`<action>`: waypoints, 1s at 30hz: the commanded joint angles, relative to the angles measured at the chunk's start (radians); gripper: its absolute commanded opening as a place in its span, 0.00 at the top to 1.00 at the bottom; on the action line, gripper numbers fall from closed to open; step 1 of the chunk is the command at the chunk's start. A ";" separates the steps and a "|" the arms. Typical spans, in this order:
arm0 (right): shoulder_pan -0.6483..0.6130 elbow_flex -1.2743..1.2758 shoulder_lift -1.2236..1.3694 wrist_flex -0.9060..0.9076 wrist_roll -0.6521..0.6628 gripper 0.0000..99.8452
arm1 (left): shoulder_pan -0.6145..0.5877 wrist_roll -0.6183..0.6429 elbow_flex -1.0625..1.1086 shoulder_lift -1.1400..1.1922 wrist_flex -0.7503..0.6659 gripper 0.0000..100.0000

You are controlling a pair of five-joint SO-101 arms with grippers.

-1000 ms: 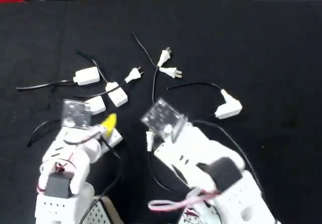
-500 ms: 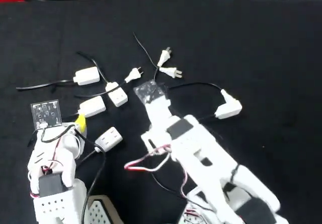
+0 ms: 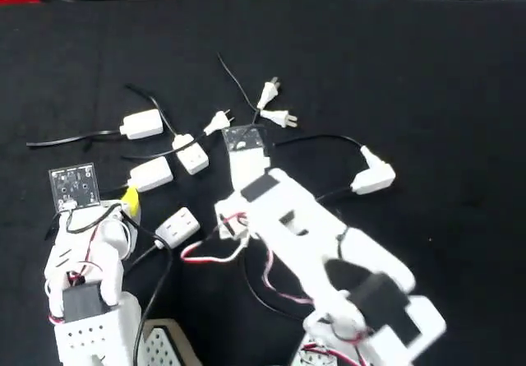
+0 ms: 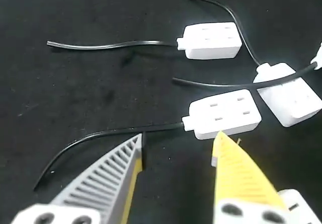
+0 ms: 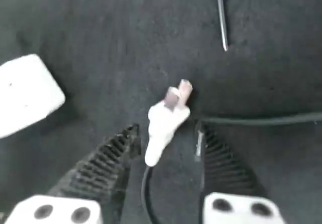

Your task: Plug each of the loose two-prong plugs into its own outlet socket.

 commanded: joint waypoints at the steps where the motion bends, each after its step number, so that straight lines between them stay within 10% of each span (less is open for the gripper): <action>1: -0.011 -0.097 0.105 -0.040 0.083 0.82 | -0.008 -0.011 -0.010 -0.008 -0.025 0.77; 7: 0.021 -0.163 0.165 0.009 0.120 0.99 | -0.010 -0.009 -0.010 -0.008 -0.025 0.77; 19: 0.126 -0.239 0.163 0.141 0.199 0.99 | -0.001 -0.008 -0.008 -0.008 -0.025 0.77; 30: 0.126 -0.466 0.174 0.170 1.066 0.99 | 0.015 -0.011 0.012 -0.008 -0.025 0.77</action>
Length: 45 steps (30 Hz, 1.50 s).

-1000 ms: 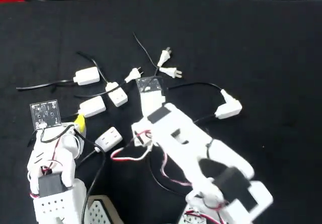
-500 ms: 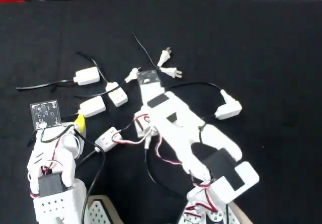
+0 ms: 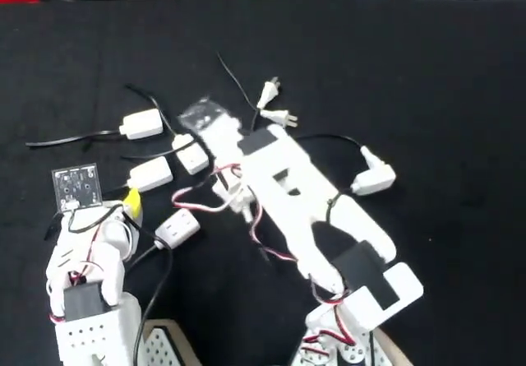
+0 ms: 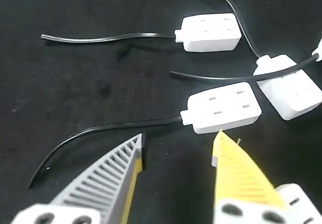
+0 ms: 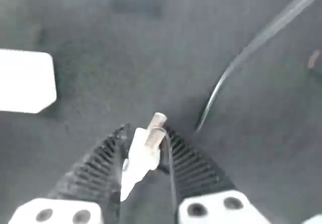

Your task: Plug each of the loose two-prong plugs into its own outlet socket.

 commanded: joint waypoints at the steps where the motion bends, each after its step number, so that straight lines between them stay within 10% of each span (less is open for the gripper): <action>1: 0.021 -0.076 -0.004 0.000 0.293 0.99 | 0.007 -0.009 -0.008 -0.008 -0.025 0.77; 10: -0.075 -0.076 0.203 -0.008 0.489 0.93 | -0.018 -0.031 -0.008 -0.008 -0.026 0.77; 24: 0.028 -0.002 -0.140 0.110 0.321 0.83 | -0.147 -0.264 0.073 -0.006 -0.012 0.77; 45: -0.104 0.467 -0.328 -0.281 0.063 0.82 | -0.153 -0.344 0.073 -0.006 0.029 0.78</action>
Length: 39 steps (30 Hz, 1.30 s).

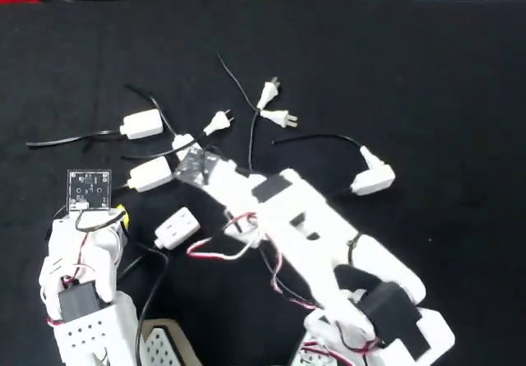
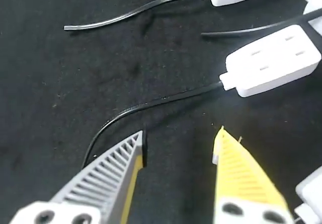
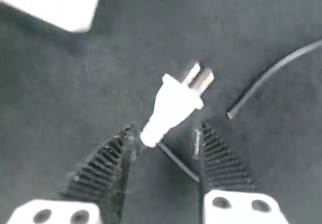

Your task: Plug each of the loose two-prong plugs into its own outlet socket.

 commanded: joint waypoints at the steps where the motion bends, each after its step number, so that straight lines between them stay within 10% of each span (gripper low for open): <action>1: -0.017 0.008 -0.024 -0.058 -0.032 0.82 | -0.016 -0.008 0.019 -0.008 0.008 0.78; 25: 0.160 -0.236 0.291 -0.009 0.012 0.99 | -0.010 -0.009 0.019 -0.008 0.028 0.78; 39: 0.034 -0.383 0.038 0.402 0.018 0.99 | -0.007 -0.009 0.019 -0.011 0.026 0.78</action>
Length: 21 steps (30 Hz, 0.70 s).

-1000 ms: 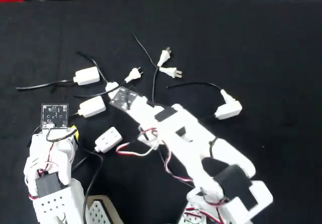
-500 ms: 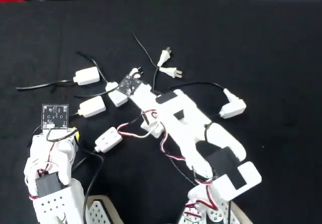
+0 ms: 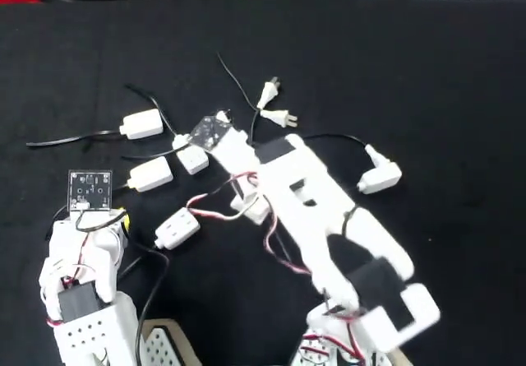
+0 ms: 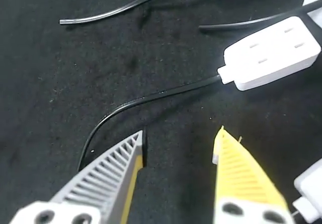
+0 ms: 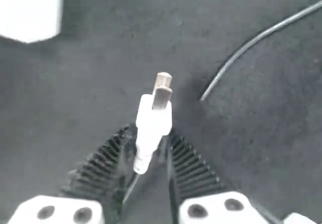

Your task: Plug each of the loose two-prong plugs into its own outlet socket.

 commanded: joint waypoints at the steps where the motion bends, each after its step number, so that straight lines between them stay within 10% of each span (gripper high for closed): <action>1: -0.092 -0.091 -0.124 0.133 0.003 0.99 | -0.007 -0.005 0.013 -0.012 0.003 0.78; 10: -0.310 -0.143 -0.481 0.230 -0.135 0.99 | 0.058 0.219 -0.166 -0.014 0.009 0.77; 21: -0.311 0.116 -0.774 0.069 -0.244 0.99 | 0.423 0.459 -0.430 -0.014 0.009 0.77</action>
